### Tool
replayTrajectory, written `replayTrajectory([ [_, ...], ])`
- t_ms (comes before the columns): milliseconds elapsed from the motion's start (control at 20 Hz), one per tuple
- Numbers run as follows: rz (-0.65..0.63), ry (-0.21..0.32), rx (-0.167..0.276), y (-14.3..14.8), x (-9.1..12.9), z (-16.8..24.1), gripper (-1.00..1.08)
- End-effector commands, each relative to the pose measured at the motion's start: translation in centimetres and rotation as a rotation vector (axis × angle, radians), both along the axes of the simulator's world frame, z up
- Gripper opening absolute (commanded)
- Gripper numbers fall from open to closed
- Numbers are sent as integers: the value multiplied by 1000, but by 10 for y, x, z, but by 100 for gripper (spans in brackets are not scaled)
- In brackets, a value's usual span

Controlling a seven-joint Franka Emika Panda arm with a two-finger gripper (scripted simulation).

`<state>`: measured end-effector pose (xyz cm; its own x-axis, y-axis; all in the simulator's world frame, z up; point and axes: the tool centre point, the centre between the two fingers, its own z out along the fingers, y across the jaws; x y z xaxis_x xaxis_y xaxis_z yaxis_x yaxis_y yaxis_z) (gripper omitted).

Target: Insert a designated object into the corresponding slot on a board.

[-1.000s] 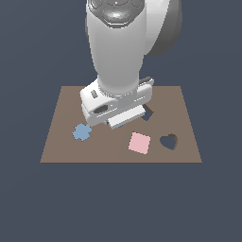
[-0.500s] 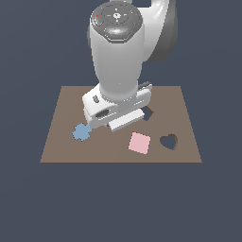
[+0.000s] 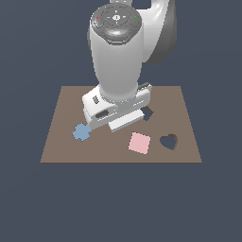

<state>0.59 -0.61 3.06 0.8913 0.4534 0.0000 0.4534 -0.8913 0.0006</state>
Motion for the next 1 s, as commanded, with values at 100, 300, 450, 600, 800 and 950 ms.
replayTrajectory([
  [100,0,0,0,0,0,0,-100],
  [300,12,0,0,0,1,0,-100],
  [450,38,0,0,0,4,0,-100],
  [600,77,0,0,1,8,0,-100],
  [800,152,0,0,2,15,1,-100],
  [950,225,0,0,3,23,1,-100],
])
